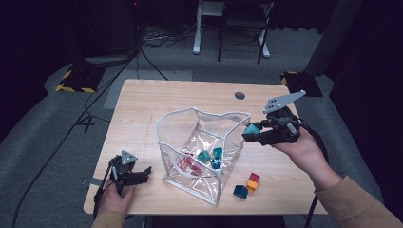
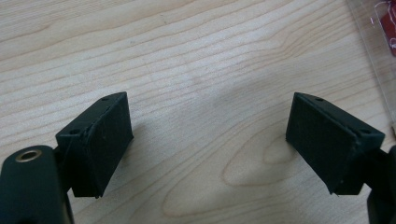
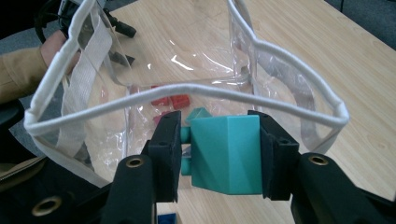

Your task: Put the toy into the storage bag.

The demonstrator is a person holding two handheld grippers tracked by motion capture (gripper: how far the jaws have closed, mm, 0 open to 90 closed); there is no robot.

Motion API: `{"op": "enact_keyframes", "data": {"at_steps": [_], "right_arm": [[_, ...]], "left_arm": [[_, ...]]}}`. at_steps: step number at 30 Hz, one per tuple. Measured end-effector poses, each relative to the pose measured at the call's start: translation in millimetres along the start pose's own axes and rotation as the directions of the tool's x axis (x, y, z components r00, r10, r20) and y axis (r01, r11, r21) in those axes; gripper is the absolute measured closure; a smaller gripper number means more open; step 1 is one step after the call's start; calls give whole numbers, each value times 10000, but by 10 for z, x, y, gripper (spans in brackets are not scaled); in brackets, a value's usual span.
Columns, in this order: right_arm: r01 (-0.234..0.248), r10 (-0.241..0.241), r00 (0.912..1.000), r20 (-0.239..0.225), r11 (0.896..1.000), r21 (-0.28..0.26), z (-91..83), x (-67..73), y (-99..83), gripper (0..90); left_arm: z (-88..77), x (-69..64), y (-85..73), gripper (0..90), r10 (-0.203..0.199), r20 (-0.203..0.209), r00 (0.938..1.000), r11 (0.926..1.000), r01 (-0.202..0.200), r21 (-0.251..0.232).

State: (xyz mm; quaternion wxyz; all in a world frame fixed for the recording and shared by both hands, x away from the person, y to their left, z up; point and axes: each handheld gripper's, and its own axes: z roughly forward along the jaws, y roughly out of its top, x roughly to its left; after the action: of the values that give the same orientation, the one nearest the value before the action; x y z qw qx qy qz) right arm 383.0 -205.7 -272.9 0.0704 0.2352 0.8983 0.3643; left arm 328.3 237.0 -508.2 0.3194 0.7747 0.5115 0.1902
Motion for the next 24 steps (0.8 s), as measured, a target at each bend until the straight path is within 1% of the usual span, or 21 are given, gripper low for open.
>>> {"op": "enact_keyframes", "data": {"at_steps": [6, 13, 18, 24], "right_arm": [[-21, 20, 9999, -131, 9999, -125, 17, -8, 172, 570], [281, -282, 9995, -116, 9995, -106, 87, 68, 404, 570], [465, -465, 9987, -189, 9989, 37, 199, 118, 580, 570], [618, -611, 9976, -320, 9979, 211, 405, 146, 781, 570]], "left_arm": [[0, 1, 1, 148, -7, 3, 10000, 10000, 7, -2], [5, 9, 8, 148, -31, -18, 10000, 10000, 31, 15], [7, 11, 10, 150, -115, -60, 9999, 9999, 115, 3], [7, 14, 10, 152, -158, -84, 9998, 9999, 158, -11]]}}
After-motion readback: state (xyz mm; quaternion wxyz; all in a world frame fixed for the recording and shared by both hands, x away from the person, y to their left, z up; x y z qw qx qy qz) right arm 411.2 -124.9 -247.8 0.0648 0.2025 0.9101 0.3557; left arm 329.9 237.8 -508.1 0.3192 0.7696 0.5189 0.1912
